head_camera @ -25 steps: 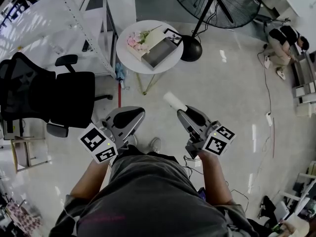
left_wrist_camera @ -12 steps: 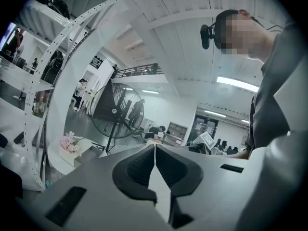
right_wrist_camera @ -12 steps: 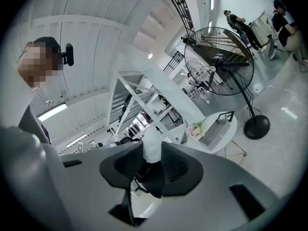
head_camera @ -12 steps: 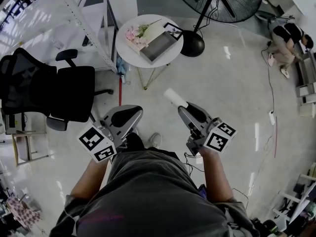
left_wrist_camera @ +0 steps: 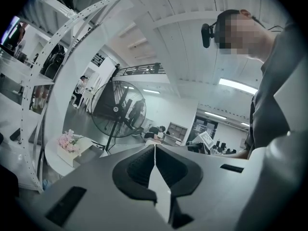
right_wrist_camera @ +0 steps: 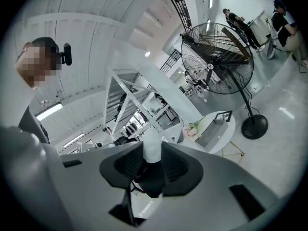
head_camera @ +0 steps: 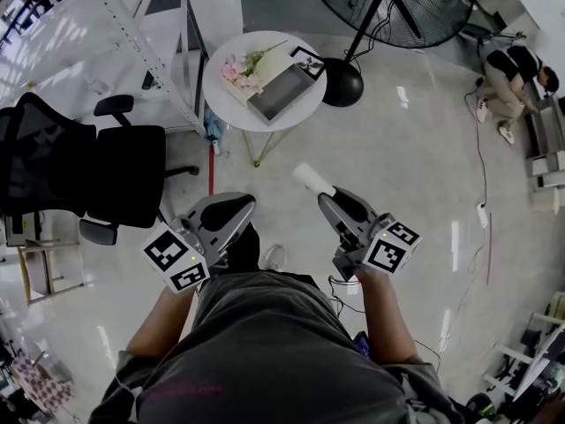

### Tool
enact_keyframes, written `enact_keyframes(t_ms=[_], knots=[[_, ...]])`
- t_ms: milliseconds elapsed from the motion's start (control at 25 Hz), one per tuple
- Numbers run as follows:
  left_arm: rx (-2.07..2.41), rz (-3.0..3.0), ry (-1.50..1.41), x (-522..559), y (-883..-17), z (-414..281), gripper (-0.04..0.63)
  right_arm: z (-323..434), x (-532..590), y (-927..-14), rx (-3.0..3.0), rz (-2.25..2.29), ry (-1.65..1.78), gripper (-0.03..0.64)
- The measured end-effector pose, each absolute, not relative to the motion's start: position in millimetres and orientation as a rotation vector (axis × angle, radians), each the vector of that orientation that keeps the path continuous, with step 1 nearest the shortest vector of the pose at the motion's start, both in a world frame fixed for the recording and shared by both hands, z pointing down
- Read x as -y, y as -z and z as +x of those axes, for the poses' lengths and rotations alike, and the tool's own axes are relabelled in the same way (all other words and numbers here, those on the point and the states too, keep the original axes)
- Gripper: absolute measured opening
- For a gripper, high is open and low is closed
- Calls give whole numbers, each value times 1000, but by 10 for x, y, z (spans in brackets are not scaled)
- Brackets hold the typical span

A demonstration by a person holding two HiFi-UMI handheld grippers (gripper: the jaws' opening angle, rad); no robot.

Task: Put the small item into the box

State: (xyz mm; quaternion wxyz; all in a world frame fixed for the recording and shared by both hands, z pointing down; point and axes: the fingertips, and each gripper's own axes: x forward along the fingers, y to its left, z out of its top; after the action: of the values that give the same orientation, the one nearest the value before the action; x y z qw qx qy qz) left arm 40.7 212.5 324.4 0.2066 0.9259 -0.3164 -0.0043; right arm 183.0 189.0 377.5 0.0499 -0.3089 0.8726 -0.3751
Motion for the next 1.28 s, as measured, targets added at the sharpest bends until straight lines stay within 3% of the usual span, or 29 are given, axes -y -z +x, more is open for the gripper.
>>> enact_keyframes(t_ms=[1280], knots=[[757,2607,-49,702,-3492,-824,23,742,710,-4044,-2611,-1117,1224,123]])
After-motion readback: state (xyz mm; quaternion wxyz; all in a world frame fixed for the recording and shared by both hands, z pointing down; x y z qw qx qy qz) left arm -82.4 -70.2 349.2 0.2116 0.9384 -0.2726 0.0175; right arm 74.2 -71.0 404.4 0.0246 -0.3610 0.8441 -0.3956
